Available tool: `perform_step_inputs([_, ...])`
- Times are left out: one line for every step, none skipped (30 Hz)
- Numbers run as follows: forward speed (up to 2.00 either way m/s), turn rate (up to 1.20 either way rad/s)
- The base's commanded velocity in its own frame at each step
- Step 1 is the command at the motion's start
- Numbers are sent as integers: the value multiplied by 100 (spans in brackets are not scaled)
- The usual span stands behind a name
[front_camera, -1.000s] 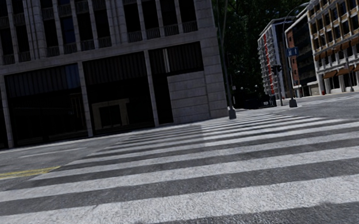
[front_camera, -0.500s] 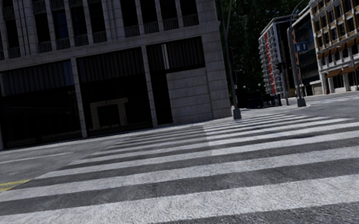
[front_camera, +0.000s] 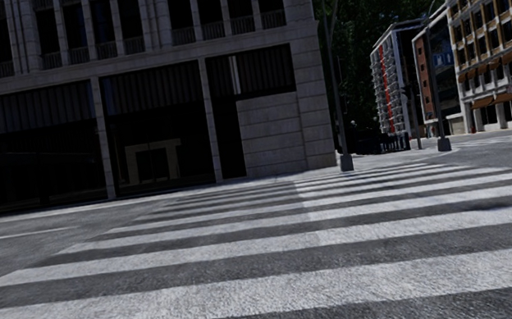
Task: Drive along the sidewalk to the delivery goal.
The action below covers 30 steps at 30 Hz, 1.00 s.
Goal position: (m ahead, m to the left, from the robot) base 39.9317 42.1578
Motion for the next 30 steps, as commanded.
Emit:
perform_step_inputs([200, 0])
perform_step_inputs([200, 0])
perform_step_inputs([200, 0])
perform_step_inputs([200, 0])
perform_step_inputs([200, 0])
perform_step_inputs([200, 0])
perform_step_inputs([200, 0])
perform_step_inputs([200, 0])
perform_step_inputs([200, 0])
perform_step_inputs([200, 0])
perform_step_inputs([200, 0])
perform_step_inputs([200, 0])
perform_step_inputs([200, 0])
perform_step_inputs([200, 0])
perform_step_inputs([200, 0])
perform_step_inputs([200, 0])
perform_step_inputs([200, 0])
perform_step_inputs([200, 0])
perform_step_inputs([200, 0])
perform_step_inputs([200, 0])
perform_step_inputs([200, 0])
perform_step_inputs([200, 0])
perform_step_inputs([200, 0])
perform_step_inputs([200, 0])
perform_step_inputs([200, 0])
perform_step_inputs([200, 0])
perform_step_inputs([200, 0])
perform_step_inputs([200, 0])
perform_step_inputs([200, 0])
perform_step_inputs([200, 0])
